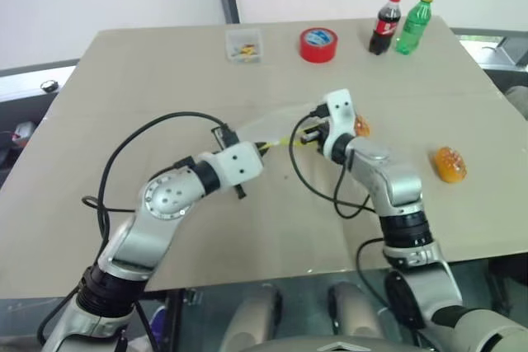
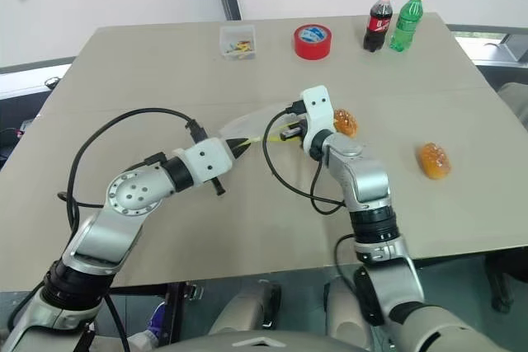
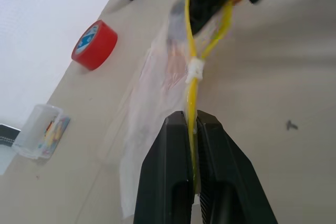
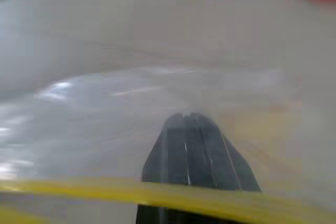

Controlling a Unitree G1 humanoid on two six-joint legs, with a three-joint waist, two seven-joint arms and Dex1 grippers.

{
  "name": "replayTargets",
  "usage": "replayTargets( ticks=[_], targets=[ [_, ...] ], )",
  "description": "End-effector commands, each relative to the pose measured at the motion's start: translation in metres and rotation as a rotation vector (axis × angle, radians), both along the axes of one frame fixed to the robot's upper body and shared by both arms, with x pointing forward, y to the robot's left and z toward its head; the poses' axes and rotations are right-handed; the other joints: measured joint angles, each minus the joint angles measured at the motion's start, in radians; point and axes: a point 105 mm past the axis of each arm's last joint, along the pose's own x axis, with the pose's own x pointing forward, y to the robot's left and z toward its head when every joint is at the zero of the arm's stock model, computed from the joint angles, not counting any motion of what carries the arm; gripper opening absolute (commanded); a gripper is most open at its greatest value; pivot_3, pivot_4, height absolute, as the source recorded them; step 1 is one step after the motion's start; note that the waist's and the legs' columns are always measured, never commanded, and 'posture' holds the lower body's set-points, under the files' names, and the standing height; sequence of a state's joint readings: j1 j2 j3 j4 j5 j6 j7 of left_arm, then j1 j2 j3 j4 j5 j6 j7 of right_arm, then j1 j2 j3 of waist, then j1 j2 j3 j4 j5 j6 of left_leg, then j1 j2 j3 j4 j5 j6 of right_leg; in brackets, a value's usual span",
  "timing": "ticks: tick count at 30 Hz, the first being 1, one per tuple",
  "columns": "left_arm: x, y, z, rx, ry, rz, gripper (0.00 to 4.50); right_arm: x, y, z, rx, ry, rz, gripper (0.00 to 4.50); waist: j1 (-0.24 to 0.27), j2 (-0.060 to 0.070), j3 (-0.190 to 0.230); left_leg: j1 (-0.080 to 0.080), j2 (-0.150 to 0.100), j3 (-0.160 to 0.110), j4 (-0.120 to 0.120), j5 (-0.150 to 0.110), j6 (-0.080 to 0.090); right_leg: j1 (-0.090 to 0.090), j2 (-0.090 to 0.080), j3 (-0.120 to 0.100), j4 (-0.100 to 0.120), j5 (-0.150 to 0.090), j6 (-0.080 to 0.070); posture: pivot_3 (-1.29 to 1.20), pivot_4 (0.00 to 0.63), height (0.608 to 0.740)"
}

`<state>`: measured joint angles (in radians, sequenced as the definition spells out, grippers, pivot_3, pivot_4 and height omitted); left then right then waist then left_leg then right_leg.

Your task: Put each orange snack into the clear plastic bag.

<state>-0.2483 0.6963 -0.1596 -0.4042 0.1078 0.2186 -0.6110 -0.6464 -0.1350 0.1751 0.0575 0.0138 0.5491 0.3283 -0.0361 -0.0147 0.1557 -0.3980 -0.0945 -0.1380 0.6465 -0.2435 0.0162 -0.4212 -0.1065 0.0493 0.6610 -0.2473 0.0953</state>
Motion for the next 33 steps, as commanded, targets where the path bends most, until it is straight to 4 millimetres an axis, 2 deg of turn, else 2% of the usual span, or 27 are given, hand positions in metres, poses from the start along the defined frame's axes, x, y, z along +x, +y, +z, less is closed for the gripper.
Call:
replayTargets(
  ticks=[1,5,8,12,17,18,19,25,28,31,33],
  targets=[
    [-0.002,0.002,0.006,0.005,-0.031,-0.032,0.0,-0.011,0.02,0.016,-0.303,-0.344,0.15,0.04,-0.005,0.0,0.0,0.0,0.0,0.0,0.0,0.0,0.0,0.0,0.0,0.0,0.0,0.0,0.0,0.0,0.15,0.74],
    [0.001,0.005,0.007,-0.001,-0.03,-0.028,0.0,-0.02,0.033,0.001,-0.567,-0.502,0.298,0.04,-0.019,0.0,0.0,0.001,0.003,0.001,-0.001,0.0,0.0,0.0,0.002,0.0,0.001,0.0,0.0,0.0,0.15,0.74],
    [0.003,0.006,0.009,-0.002,-0.043,-0.027,0.0,-0.017,0.033,-0.01,-0.663,-0.527,0.325,0.04,-0.022,0.0,0.0,0.001,0.003,0.001,-0.001,0.0,0.0,0.0,0.002,0.001,0.001,0.0,0.0,0.0,0.15,0.74],
    [0.005,0.009,0.011,-0.011,-0.05,-0.006,0.0,-0.01,0.028,-0.011,-0.743,-0.564,0.31,1.77,-0.017,0.0,0.0,0.0,0.002,0.001,0.0,0.0,0.0,0.001,0.002,0.001,0.0,0.0,0.0,0.0,0.15,0.74],
    [0.008,0.016,0.012,-0.023,-0.05,0.033,0.0,-0.009,0.022,-0.009,-0.767,-0.585,0.304,4.29,-0.008,0.0,0.0,0.0,0.002,0.0,0.0,0.0,0.0,0.001,0.002,0.0,0.001,0.0,0.0,0.0,0.15,0.74],
    [0.011,0.019,0.012,-0.025,-0.049,0.058,0.0,-0.009,0.021,-0.007,-0.762,-0.592,0.296,4.45,-0.008,0.0,0.0,0.0,0.002,0.0,0.0,0.0,0.0,0.001,0.002,0.001,0.001,0.0,0.0,0.0,0.15,0.74],
    [0.014,0.022,0.012,-0.03,-0.048,0.084,0.0,-0.009,0.019,-0.004,-0.754,-0.6,0.284,4.45,-0.007,0.0,0.0,0.0,0.002,0.0,0.0,0.0,0.0,0.001,0.002,0.001,0.001,0.0,0.0,0.0,0.15,0.74],
    [0.032,0.042,0.016,-0.033,-0.068,0.24,0.0,-0.019,0.01,0.015,-0.409,-0.386,0.284,4.45,-0.006,0.0,0.0,0.0,0.002,0.0,0.0,0.0,0.0,0.001,0.002,0.0,0.001,0.0,0.0,0.0,0.15,0.74],
    [0.038,0.049,0.02,-0.041,-0.077,0.283,0.0,-0.009,-0.018,0.029,-0.303,-0.297,0.193,4.45,-0.005,0.0,0.0,0.0,0.002,0.0,0.0,0.0,0.0,0.001,0.002,0.0,0.001,0.0,0.0,0.0,0.15,0.74],
    [0.04,0.051,0.022,-0.05,-0.078,0.296,0.0,0.012,-0.055,0.014,-0.262,-0.144,0.026,4.45,-0.002,0.0,0.0,0.0,0.002,-0.001,0.001,0.0,0.0,0.002,0.002,-0.001,0.0,0.0,0.0,0.0,0.15,0.74],
    [0.04,0.051,0.022,-0.048,-0.078,0.298,0.0,0.021,-0.07,0.006,-0.204,-0.068,-0.049,4.45,-0.003,0.0,0.0,0.0,0.002,-0.001,0.001,0.0,0.0,0.002,0.002,-0.001,0.0,0.0,0.0,0.0,0.15,0.74]
  ],
)
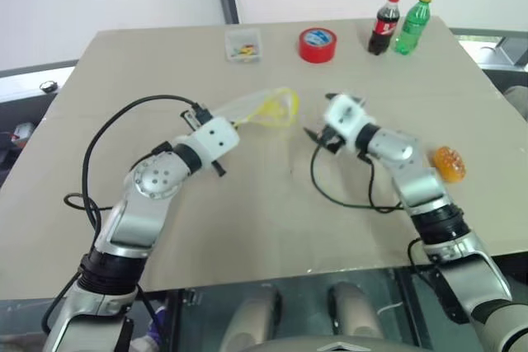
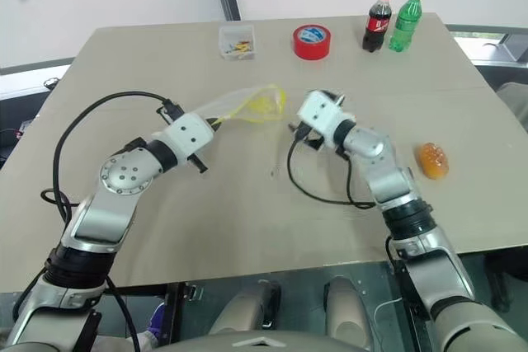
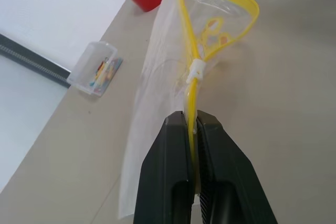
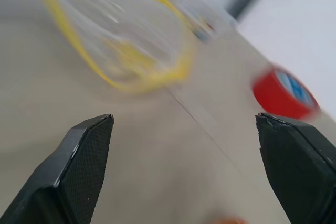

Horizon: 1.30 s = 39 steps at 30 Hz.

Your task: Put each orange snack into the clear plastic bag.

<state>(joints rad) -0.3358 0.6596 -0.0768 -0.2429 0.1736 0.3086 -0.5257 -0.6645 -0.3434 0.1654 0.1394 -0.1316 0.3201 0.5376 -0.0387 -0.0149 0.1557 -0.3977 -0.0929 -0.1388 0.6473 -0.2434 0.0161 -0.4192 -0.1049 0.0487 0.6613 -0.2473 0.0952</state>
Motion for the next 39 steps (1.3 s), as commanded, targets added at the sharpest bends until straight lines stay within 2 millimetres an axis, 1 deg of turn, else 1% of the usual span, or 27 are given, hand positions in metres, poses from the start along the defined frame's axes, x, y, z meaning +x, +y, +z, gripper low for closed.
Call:
replayTargets(
  ticks=[1,4,7,10,11,12,15,18,20,24,27,29,32,34,36,38,39],
  targets=[
    [0.0,0.004,0.013,-0.006,-0.048,0.021,0.0,0.016,-0.028,-0.005,0.159,0.117,-0.152,4.45,0.0,0.0,0.0,0.0,0.0,0.0,0.0,0.0,0.0,0.0,0.0,0.0,0.0,0.0,0.0,0.0,0.15,0.74],
    [-0.001,0.004,0.014,-0.007,-0.049,0.02,0.0,0.022,-0.04,-0.017,0.233,0.203,-0.202,4.45,-0.005,0.0,0.0,0.0,0.001,0.0,-0.001,0.0,0.0,-0.001,0.0,0.0,0.001,0.0,0.0,0.0,0.15,0.74],
    [-0.001,0.003,0.018,-0.029,-0.063,0.019,0.0,0.022,-0.044,-0.031,0.296,0.281,-0.216,4.45,-0.005,0.0,0.0,0.0,0.001,0.001,-0.001,0.0,0.0,-0.001,0.0,0.001,0.001,0.0,0.0,0.0,0.15,0.74],
    [-0.002,0.001,0.02,-0.052,-0.062,0.006,0.0,0.021,-0.045,-0.034,0.343,0.304,-0.217,3.65,-0.005,0.0,0.0,0.0,0.001,0.001,0.0,0.0,0.0,-0.001,0.0,0.001,0.0,0.0,0.0,0.0,0.15,0.74],
    [-0.002,0.001,0.02,-0.054,-0.06,0.005,0.0,0.021,-0.046,-0.034,0.346,0.304,-0.216,3.31,-0.005,0.0,0.0,0.0,0.001,0.001,0.0,0.0,0.0,-0.001,0.0,0.001,0.0,0.0,0.0,0.0,0.15,0.74],
    [-0.003,0.001,0.02,-0.055,-0.059,0.005,0.0,0.021,-0.046,-0.033,0.344,0.302,-0.215,2.74,-0.004,0.0,0.0,0.0,0.001,0.001,0.0,0.0,0.0,-0.001,0.0,0.001,0.001,0.0,0.0,0.0,0.15,0.74],
    [-0.003,-0.001,0.018,-0.056,-0.054,-0.006,0.0,0.018,-0.043,-0.027,0.346,0.27,-0.192,1.38,-0.004,0.0,0.0,0.0,0.001,0.001,0.0,0.0,0.0,-0.001,0.0,0.001,0.001,0.0,0.0,0.0,0.15,0.74],
    [-0.003,-0.004,0.016,-0.048,-0.062,-0.017,0.0,0.009,-0.029,-0.013,0.367,0.244,-0.102,1.38,-0.004,0.0,0.0,0.0,0.001,0.001,0.0,0.0,0.0,-0.001,0.0,0.001,0.001,0.0,0.0,0.0,0.15,0.74],
    [-0.003,-0.008,0.016,-0.055,-0.073,-0.045,0.0,-0.002,-0.011,0.0,0.358,0.202,0.003,1.38,-0.004,0.0,0.0,0.0,0.001,0.001,0.0,0.0,0.0,-0.001,0.0,0.001,0.001,0.0,0.0,0.0,0.15,0.74],
    [-0.007,-0.018,0.012,-0.054,-0.071,-0.116,0.0,-0.029,0.031,0.018,0.349,0.203,0.186,1.38,-0.005,0.0,0.0,0.0,0.001,0.001,0.0,0.0,0.0,-0.001,0.0,0.001,0.001,0.0,0.0,0.0,0.15,0.74],
    [-0.013,-0.029,0.015,-0.075,-0.087,-0.181,0.0,-0.04,0.055,0.016,0.299,0.218,0.248,1.38,-0.003,0.0,0.0,0.0,0.001,0.0,0.0,0.0,0.0,-0.001,0.0,0.001,0.001,0.0,0.0,0.0,0.15,0.74],
    [-0.016,-0.034,0.016,-0.086,-0.097,-0.212,0.0,-0.042,0.063,0.013,0.28,0.227,0.266,1.38,0.0,0.0,0.0,0.0,0.001,0.0,0.0,0.0,0.0,-0.001,0.0,0.001,0.0,0.0,0.0,0.0,0.15,0.74],
    [-0.026,-0.044,0.013,-0.084,-0.085,-0.295,0.0,-0.038,0.066,0.009,0.263,0.236,0.259,1.38,0.001,0.0,0.0,-0.001,0.0,0.0,0.0,0.0,0.0,-0.001,-0.001,0.0,0.0,0.0,0.0,0.0,0.15,0.74],
    [-0.035,-0.05,0.006,-0.056,-0.054,-0.357,0.0,-0.036,0.07,0.008,0.273,0.25,0.266,1.38,-0.001,0.0,0.0,-0.001,0.0,0.0,0.0,0.0,0.0,-0.001,-0.001,0.0,0.0,0.0,0.0,0.0,0.15,0.74],
    [-0.044,-0.053,-0.002,-0.027,-0.03,-0.411,0.0,-0.035,0.075,0.007,0.292,0.269,0.272,1.38,-0.004,0.0,0.0,-0.001,0.0,0.0,0.0,0.0,0.0,-0.001,0.0,0.0,0.0,0.0,0.0,0.0,0.15,0.74],
    [-0.048,-0.055,-0.006,-0.028,-0.02,-0.44,0.0,-0.035,0.085,0.001,0.313,0.301,0.293,1.38,-0.006,0.0,0.0,0.0,0.001,0.0,0.0,0.0,0.0,-0.001,0.0,0.001,0.001,0.0,0.0,0.0,0.15,0.74],
    [-0.049,-0.055,-0.008,-0.028,-0.013,-0.445,0.0,-0.031,0.09,-0.003,0.337,0.316,0.283,1.38,-0.007,0.0,0.0,0.0,0.001,0.0,0.0,0.0,0.0,-0.001,0.0,0.001,0.001,0.0,0.0,0.0,0.15,0.74]
  ],
)
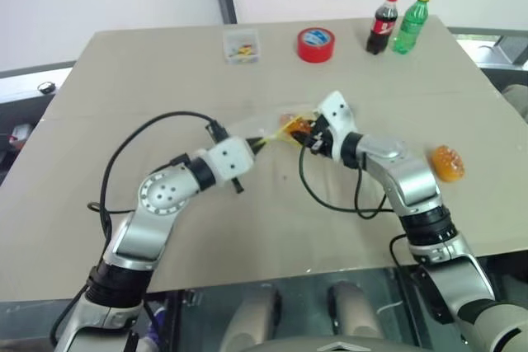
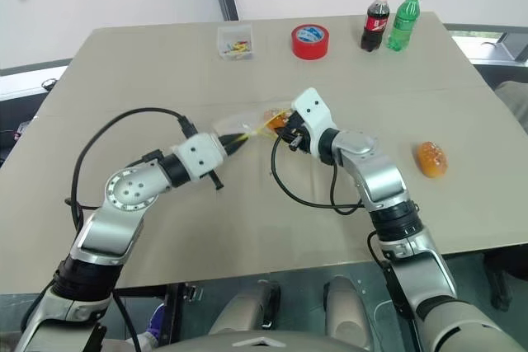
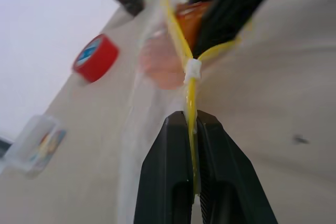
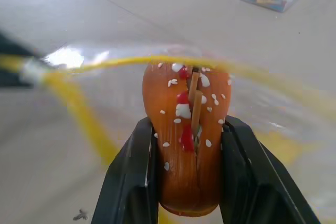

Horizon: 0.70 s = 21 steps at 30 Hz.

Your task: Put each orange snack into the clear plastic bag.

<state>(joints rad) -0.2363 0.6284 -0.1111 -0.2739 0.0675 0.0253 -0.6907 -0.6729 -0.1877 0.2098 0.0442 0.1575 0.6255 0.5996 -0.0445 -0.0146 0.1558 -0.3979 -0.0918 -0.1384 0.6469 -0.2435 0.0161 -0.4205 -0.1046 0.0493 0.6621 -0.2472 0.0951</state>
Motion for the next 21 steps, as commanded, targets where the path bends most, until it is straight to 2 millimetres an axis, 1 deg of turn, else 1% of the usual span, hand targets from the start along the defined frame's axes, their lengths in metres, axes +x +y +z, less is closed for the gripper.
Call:
replayTargets(
  ticks=[1,3,6,7,8,9,10,15,16,21],
  targets=[
    [-0.011,-0.007,0.007,-0.004,-0.039,-0.068,0.0,0.006,0.021,0.006,0.074,0.007,0.016,1.38,-0.001,0.0,0.0,0.0,0.0,0.0,0.0,0.0,0.0,0.0,0.0,0.0,0.0,0.0,0.0,0.0,0.15,0.74],
    [-0.009,-0.005,0.006,-0.009,-0.036,-0.05,0.0,0.017,0.018,-0.005,0.045,-0.001,-0.022,1.38,0.0,0.0,0.0,0.0,0.0,0.0,0.0,0.0,0.0,0.0,0.0,0.0,0.0,0.0,0.0,0.0,0.15,0.74],
    [-0.006,0.001,0.005,-0.022,-0.024,-0.011,0.0,0.025,0.009,-0.011,0.007,-0.041,-0.058,2.2,0.008,0.0,0.0,0.0,-0.001,0.0,0.0,0.0,0.0,0.0,-0.001,-0.001,0.0,0.0,0.0,0.0,0.15,0.74],
    [-0.004,0.003,0.004,-0.027,-0.017,0.006,0.0,0.025,0.007,-0.01,0.003,-0.057,-0.064,2.62,0.008,0.0,0.0,0.0,-0.001,-0.001,0.0,0.0,0.0,0.0,-0.001,-0.001,-0.001,0.0,0.0,0.0,0.15,0.74],
    [-0.001,0.007,0.003,-0.027,-0.009,0.037,0.0,0.026,0.002,-0.008,-0.005,-0.083,-0.08,2.81,0.007,0.0,0.0,0.0,-0.001,-0.001,0.001,0.0,0.0,0.0,-0.001,-0.001,-0.001,0.0,0.0,0.0,0.15,0.74],
    [0.003,0.011,0.002,-0.033,0.0,0.07,0.0,0.024,-0.002,-0.005,-0.009,-0.101,-0.078,3.46,0.006,0.0,0.0,0.0,-0.001,-0.001,0.001,0.0,0.0,0.0,-0.001,-0.001,-0.001,0.0,0.0,0.0,0.15,0.74],
    [0.006,0.014,0.001,-0.04,0.007,0.095,0.0,0.021,-0.006,-0.003,-0.009,-0.11,-0.071,3.94,0.004,0.0,0.0,0.0,-0.001,-0.001,0.001,0.0,0.0,0.001,-0.001,-0.001,0.0,0.0,0.0,0.0,0.15,0.74],
    [0.021,0.024,0.0,-0.067,0.036,0.211,0.0,-0.004,-0.031,0.015,0.02,-0.14,-0.03,3.94,0.003,0.0,0.0,0.0,-0.001,-0.001,0.0,0.0,0.0,0.001,0.0,-0.002,0.0,0.0,0.0,0.0,0.15,0.74],
    [0.022,0.025,0.0,-0.07,0.038,0.223,0.0,-0.008,-0.034,0.017,0.024,-0.139,-0.023,3.94,0.002,0.0,0.0,0.0,-0.001,-0.001,0.0,0.0,0.0,0.001,0.0,-0.002,0.0,0.0,0.0,0.0,0.15,0.74],
    [0.033,0.024,0.004,-0.05,-0.001,0.248,0.0,-0.036,-0.066,0.024,0.037,-0.121,-0.014,3.94,0.008,0.0,0.0,0.0,-0.001,-0.002,0.001,0.0,0.0,0.001,-0.001,-0.003,-0.001,0.0,0.0,0.0,0.15,0.74]
  ],
)
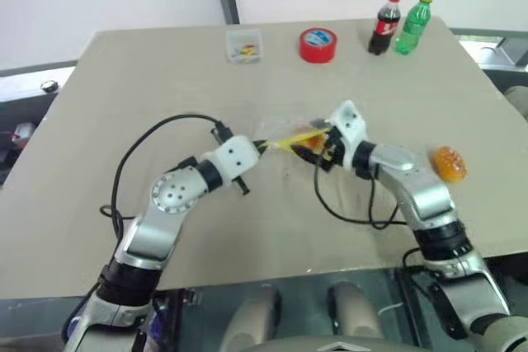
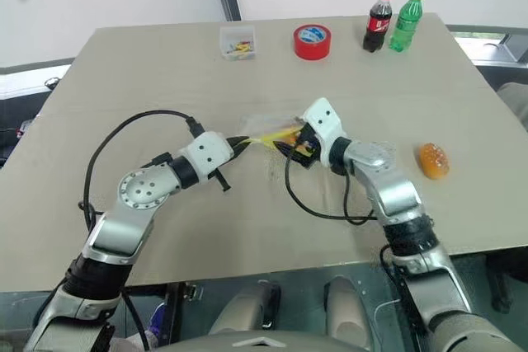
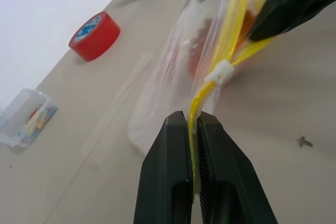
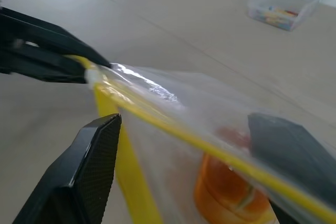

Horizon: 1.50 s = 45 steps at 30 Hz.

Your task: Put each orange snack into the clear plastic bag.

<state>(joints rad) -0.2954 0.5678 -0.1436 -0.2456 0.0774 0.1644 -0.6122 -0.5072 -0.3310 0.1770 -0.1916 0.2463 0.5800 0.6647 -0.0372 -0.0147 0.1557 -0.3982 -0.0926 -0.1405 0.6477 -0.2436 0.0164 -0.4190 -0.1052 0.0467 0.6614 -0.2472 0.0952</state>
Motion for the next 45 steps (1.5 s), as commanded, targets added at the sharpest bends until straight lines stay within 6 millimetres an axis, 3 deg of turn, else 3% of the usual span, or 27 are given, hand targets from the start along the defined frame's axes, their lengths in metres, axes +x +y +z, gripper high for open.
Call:
replayTargets(
  ticks=[1,2,4,11,18,24,30,36,39,41,45],
  targets=[
    [0.016,0.024,0.008,0.027,-0.051,0.135,0.0,-0.008,-0.037,0.019,0.02,-0.039,-0.069,3.94,0.002,0.0,0.0,0.0,0.0,0.0,0.0,0.0,0.0,0.0,0.0,0.0,0.0,0.0,0.0,0.0,0.15,0.74],
    [0.016,0.019,0.011,0.036,-0.073,0.113,0.0,-0.009,-0.037,0.021,0.015,-0.047,-0.072,3.94,0.004,0.0,0.0,0.0,0.0,0.0,0.0,0.0,0.0,0.0,0.0,0.0,0.0,0.0,0.0,0.0,0.15,0.74],
    [0.014,0.007,0.017,0.053,-0.113,0.063,0.0,-0.003,-0.035,0.019,-0.008,-0.061,-0.114,4.48,-0.002,0.0,0.0,0.0,0.0,0.0,0.001,0.0,0.0,0.001,0.0,0.0,0.0,0.0,0.0,0.0,0.15,0.74],
    [0.013,-0.02,0.037,0.097,-0.208,-0.004,0.0,0.029,-0.014,0.012,-0.035,-0.092,-0.205,4.48,-0.001,0.0,0.0,0.001,0.0,0.001,0.001,0.0,0.0,0.001,0.0,0.0,0.001,0.0,0.0,0.0,0.15,0.74],
    [0.012,-0.028,0.041,0.129,-0.229,-0.004,0.0,0.039,0.007,0.018,-0.095,-0.172,-0.139,4.48,-0.004,0.0,0.0,0.0,0.0,0.001,0.001,0.0,0.0,0.0,0.0,0.0,0.0,0.0,0.0,0.0,0.15,0.74],
    [0.018,-0.019,0.041,0.138,-0.228,0.047,0.0,0.05,0.017,0.024,-0.095,-0.26,-0.126,4.48,-0.004,0.0,0.0,0.0,0.0,0.001,0.001,0.0,0.0,0.0,0.0,0.0,0.0,0.0,0.0,0.0,0.15,0.74],
    [0.028,-0.009,0.052,0.097,-0.245,0.128,0.0,0.068,0.016,0.036,-0.232,-0.472,-0.117,4.48,-0.004,0.0,0.0,0.0,0.0,0.001,0.001,0.0,0.0,0.0,0.0,0.0,0.0,0.0,0.0,0.0,0.15,0.74],
    [0.042,0.006,0.086,0.054,-0.375,0.206,0.0,0.088,0.018,0.05,-0.287,-0.619,-0.167,4.48,-0.008,0.0,0.0,0.0,0.0,0.001,0.001,0.0,-0.001,0.0,0.0,0.0,0.001,0.0,0.0,0.0,0.15,0.74],
    [0.038,0.004,0.085,0.064,-0.38,0.159,0.0,0.088,0.019,0.044,-0.272,-0.592,-0.155,4.48,-0.008,0.0,0.0,0.0,0.0,0.001,0.001,0.0,-0.001,0.0,0.0,0.0,0.0,0.0,0.0,0.0,0.15,0.74],
    [0.032,0.001,0.072,0.113,-0.36,0.108,0.0,0.082,0.014,0.032,-0.287,-0.559,-0.134,4.48,-0.007,0.0,0.0,-0.001,0.0,0.001,0.001,0.0,-0.001,0.0,0.0,0.001,-0.001,0.0,0.0,0.0,0.15,0.74],
    [0.016,-0.004,0.049,0.109,-0.272,0.027,0.0,0.053,-0.002,0.003,-0.314,-0.454,-0.05,4.48,0.0,0.0,0.0,-0.001,0.0,0.0,0.0,0.0,-0.001,0.0,0.0,0.0,-0.001,0.0,0.0,0.0,0.15,0.74]
  ],
)
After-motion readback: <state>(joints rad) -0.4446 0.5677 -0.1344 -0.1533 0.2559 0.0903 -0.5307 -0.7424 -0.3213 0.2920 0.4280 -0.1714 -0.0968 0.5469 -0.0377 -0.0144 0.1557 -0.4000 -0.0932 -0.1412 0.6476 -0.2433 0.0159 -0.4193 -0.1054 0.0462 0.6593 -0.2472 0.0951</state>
